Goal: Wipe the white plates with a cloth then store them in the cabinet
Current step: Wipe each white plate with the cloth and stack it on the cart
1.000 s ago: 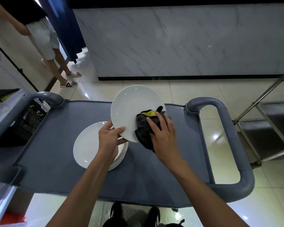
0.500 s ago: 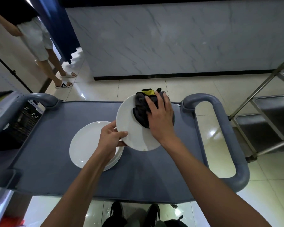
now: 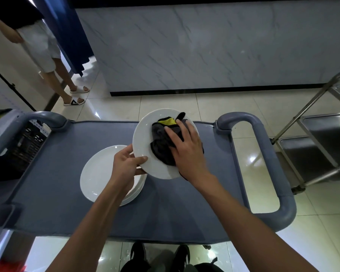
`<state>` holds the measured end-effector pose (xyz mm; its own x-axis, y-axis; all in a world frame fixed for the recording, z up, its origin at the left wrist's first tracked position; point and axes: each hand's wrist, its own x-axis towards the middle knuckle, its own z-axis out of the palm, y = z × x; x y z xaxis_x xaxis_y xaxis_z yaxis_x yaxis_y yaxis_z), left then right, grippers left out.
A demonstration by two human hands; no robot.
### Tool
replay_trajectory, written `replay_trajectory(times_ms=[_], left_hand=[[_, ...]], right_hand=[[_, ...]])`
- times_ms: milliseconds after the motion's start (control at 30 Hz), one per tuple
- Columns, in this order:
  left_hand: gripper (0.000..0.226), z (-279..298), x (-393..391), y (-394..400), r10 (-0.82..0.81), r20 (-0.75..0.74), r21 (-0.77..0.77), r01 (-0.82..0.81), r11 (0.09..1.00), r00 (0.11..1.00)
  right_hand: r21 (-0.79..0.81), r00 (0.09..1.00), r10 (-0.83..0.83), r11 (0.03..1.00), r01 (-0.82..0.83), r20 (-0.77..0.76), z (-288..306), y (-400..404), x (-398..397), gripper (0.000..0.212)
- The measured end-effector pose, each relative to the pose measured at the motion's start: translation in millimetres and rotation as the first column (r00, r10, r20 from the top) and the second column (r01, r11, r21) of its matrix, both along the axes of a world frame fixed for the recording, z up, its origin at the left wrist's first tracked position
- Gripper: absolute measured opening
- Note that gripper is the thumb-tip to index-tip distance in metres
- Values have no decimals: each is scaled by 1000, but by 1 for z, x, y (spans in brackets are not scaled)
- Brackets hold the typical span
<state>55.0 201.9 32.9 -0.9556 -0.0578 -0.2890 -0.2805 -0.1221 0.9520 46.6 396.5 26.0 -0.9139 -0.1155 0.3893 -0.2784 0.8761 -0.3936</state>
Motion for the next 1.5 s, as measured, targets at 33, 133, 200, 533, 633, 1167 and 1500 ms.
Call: replay_trajectory(times_ms=[33, 133, 200, 533, 633, 1167, 1500], left_hand=[[39, -1, 0, 0, 0, 8, -5, 0, 1000, 1000], [37, -4, 2, 0, -2, 17, -15, 2, 1000, 1000], [38, -4, 3, 0, -8, 15, -15, 9, 1000, 1000], [35, -4, 0, -12, -7, 18, -24, 7, 1000, 1000], [34, -3, -2, -14, -17, 5, -18, 17, 1000, 1000], [29, 7, -11, -11, -105, 108, -33, 109, 994, 989], [96, 0, -28, -28, -288, 406, 282, 181, 942, 867]], right_hand=[[4, 999, -34, 999, 34, 7, 3, 4, -4, 50], [-24, 995, -94, 995, 95, 21, 8, 19, -11, 52], [-130, 992, -102, 985, 111, 72, 9, 30, -13, 55], [-526, 977, -25, 840, 134, 210, 17, 52, -10, 71], [-579, 973, 23, 807, 117, 228, 21, 56, -12, 72], [-724, 981, -2, 675, 144, 194, 19, 44, -4, 60], [-591, 996, -40, 806, -17, -83, 17, 42, 17, 60]])
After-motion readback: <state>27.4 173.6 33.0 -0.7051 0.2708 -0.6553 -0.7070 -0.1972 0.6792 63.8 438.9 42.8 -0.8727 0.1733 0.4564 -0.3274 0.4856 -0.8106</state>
